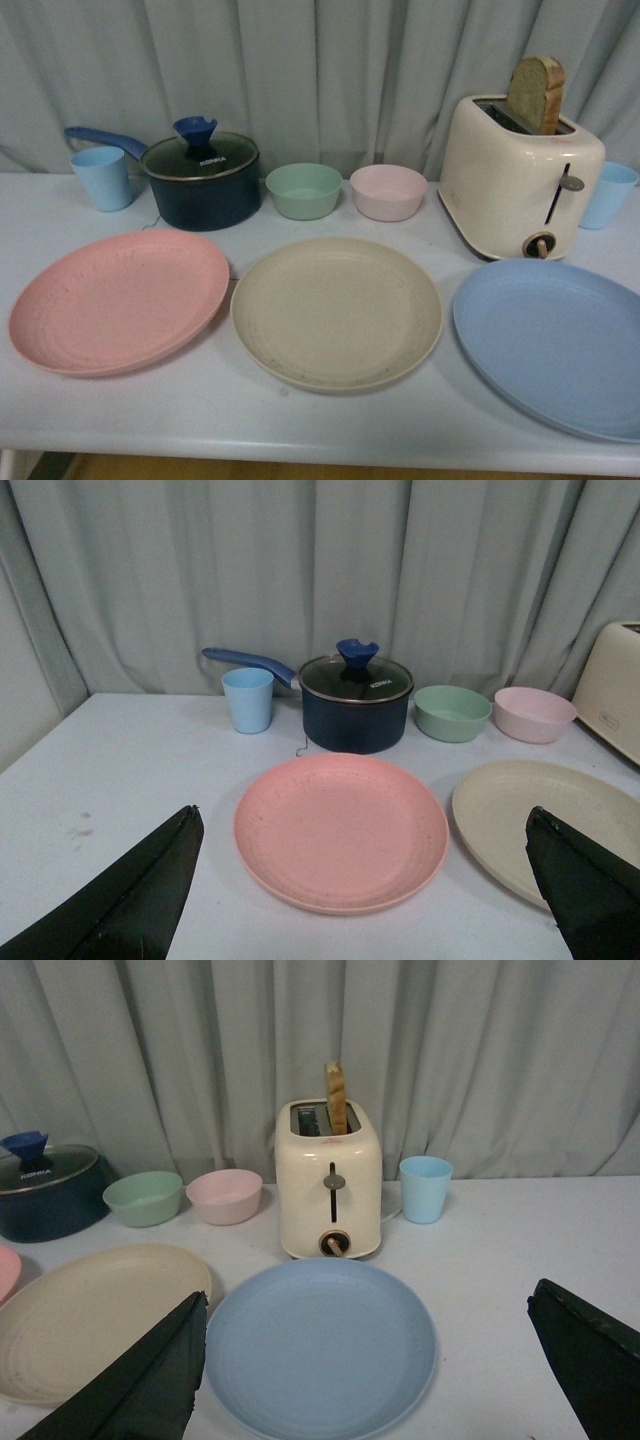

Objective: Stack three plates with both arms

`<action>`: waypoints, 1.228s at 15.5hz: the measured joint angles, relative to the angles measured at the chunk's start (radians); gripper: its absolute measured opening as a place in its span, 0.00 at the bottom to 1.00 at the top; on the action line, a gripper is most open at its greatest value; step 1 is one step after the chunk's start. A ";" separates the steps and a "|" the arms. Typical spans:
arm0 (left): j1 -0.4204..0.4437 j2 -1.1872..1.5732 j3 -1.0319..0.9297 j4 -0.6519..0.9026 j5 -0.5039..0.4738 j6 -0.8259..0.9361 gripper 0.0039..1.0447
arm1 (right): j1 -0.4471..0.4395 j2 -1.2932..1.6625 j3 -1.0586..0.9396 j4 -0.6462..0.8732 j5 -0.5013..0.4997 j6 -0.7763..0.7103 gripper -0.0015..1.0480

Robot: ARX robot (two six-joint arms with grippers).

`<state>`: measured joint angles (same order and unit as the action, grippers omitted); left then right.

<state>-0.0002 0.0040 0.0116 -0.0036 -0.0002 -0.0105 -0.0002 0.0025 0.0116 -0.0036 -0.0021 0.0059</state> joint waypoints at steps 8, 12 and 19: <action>0.000 0.000 0.000 0.000 0.000 0.000 0.94 | 0.000 0.000 0.000 0.000 0.000 0.000 0.94; -0.012 0.008 0.005 -0.022 -0.033 0.005 0.94 | 0.000 0.000 0.000 0.000 0.000 0.000 0.94; 0.033 1.063 0.595 0.033 -0.088 0.177 0.94 | 0.000 0.001 0.000 0.000 0.002 0.000 0.94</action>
<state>0.0326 1.0672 0.6071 0.0292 -0.0879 0.1665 -0.0002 0.0032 0.0116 -0.0036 0.0002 0.0059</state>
